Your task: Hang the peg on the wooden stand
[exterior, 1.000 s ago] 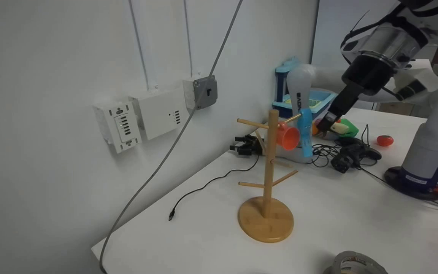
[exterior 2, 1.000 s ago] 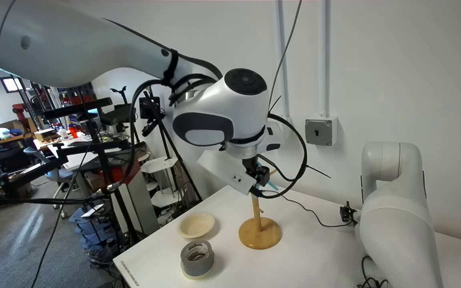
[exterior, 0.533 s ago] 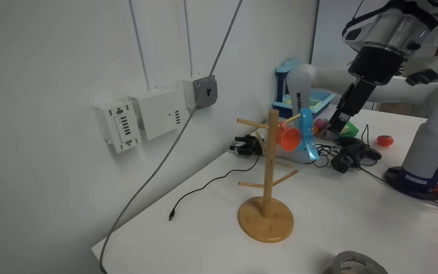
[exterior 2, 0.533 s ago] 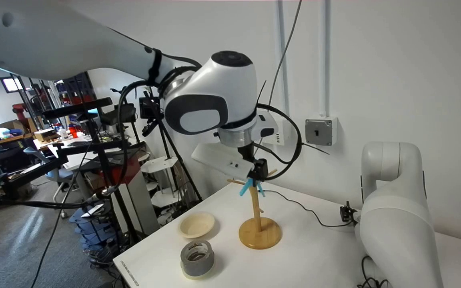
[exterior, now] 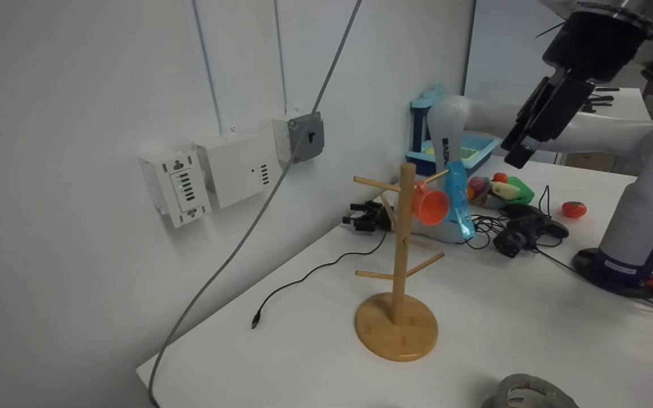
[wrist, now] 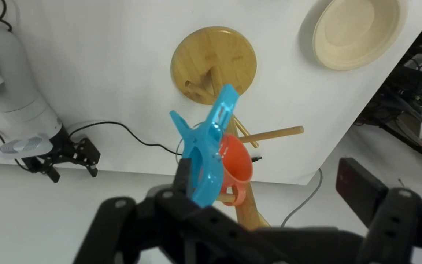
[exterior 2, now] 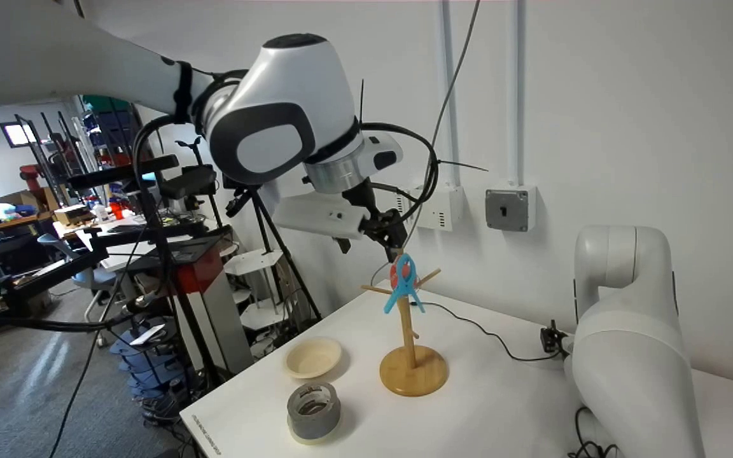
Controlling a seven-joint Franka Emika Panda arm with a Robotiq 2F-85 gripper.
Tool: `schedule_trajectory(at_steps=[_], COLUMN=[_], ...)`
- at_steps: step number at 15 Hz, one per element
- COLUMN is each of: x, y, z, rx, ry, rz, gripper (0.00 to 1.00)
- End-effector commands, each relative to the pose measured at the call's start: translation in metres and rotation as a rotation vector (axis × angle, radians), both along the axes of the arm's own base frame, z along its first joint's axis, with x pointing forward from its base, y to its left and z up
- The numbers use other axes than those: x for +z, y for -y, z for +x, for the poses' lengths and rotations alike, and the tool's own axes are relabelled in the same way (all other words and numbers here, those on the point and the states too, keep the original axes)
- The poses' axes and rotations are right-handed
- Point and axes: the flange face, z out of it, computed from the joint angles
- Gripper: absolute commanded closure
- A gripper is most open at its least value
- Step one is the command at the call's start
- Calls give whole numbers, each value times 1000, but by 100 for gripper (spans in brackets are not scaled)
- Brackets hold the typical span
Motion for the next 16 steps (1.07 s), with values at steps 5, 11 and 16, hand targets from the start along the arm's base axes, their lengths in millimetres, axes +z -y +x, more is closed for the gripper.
schedule_trajectory(at_steps=[5, 11, 16], x=[21, 17, 17], y=[-31, -43, -46], z=[-52, -69, -92], rx=[-34, -44, -47], ry=[141, 198, 226], rz=[-44, -53, -59], gripper=[0, 0, 0])
